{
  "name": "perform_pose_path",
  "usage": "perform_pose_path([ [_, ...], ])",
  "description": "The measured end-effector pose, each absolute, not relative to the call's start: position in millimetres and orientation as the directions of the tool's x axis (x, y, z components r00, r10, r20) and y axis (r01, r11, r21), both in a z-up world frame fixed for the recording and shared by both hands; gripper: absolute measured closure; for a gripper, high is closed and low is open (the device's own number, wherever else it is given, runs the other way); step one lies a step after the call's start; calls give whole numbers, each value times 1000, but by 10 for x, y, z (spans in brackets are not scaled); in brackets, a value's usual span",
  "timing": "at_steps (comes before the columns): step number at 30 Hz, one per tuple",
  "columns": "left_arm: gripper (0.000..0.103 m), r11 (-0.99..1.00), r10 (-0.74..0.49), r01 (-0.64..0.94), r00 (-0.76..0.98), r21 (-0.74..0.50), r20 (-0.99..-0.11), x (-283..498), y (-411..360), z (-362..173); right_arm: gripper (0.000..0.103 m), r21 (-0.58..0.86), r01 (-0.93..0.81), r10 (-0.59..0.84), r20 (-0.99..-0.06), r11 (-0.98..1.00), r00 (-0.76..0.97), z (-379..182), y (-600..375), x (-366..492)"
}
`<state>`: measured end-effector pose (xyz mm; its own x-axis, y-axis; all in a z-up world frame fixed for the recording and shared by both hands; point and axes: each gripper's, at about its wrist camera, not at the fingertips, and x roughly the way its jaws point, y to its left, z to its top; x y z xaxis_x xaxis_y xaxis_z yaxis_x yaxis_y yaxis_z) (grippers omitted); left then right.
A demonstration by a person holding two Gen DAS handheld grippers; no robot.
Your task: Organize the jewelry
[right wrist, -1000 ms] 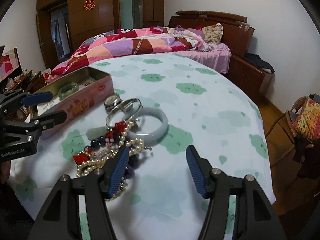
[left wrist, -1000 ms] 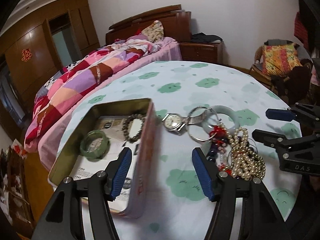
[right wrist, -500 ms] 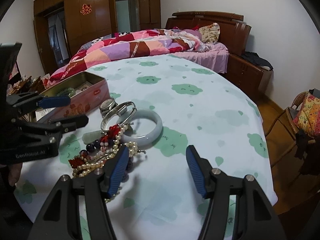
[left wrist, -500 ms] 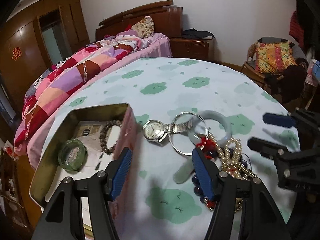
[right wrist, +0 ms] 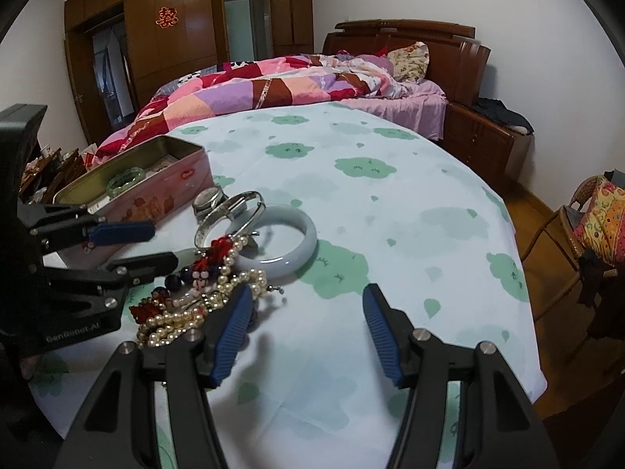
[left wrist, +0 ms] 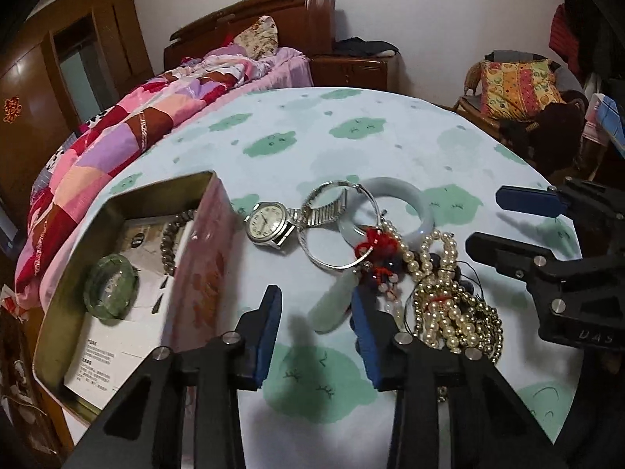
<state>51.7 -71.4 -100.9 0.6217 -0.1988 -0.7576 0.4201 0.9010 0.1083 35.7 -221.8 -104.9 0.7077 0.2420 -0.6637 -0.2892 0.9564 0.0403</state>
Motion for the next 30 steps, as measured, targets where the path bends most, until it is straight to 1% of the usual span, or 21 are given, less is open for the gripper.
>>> perform_pose_path([
  [3,65,893,-207,436,616,110,-760,520,-754,-1018,42,40,-291,243,-663,956,708,-1050,-2215,358],
  [5,65,885,-236,458,599,86,-765,531,-771,-1033,42,41,-293,245,-663,955,708,-1057,-2207,358],
  [8,75,879,-269,476,555,35,-787,576,-775,-1098,42,42,-294,246,-664,955,706,-1065,-2201,356],
  [9,81,876,-276,481,548,27,-789,572,-779,-1105,42,41,-294,246,-663,955,707,-1065,-2200,354],
  [11,84,878,-271,478,557,36,-785,546,-779,-1088,42,41,-292,245,-662,956,709,-1062,-2205,353],
  [12,91,880,-271,473,569,40,-776,525,-766,-1054,42,42,-291,245,-661,956,710,-1061,-2205,355],
  [13,95,881,-275,472,577,39,-769,503,-752,-1018,42,42,-291,245,-660,956,710,-1061,-2206,354],
  [24,95,904,-303,427,648,4,-699,327,-474,-653,42,33,-294,243,-656,955,714,-1041,-2216,340],
  [27,95,917,-287,399,689,18,-666,279,-392,-501,42,35,-300,249,-654,953,714,-1022,-2201,333],
  [30,95,929,-242,362,740,69,-627,238,-331,-360,42,34,-315,259,-657,948,708,-1010,-2142,326],
])
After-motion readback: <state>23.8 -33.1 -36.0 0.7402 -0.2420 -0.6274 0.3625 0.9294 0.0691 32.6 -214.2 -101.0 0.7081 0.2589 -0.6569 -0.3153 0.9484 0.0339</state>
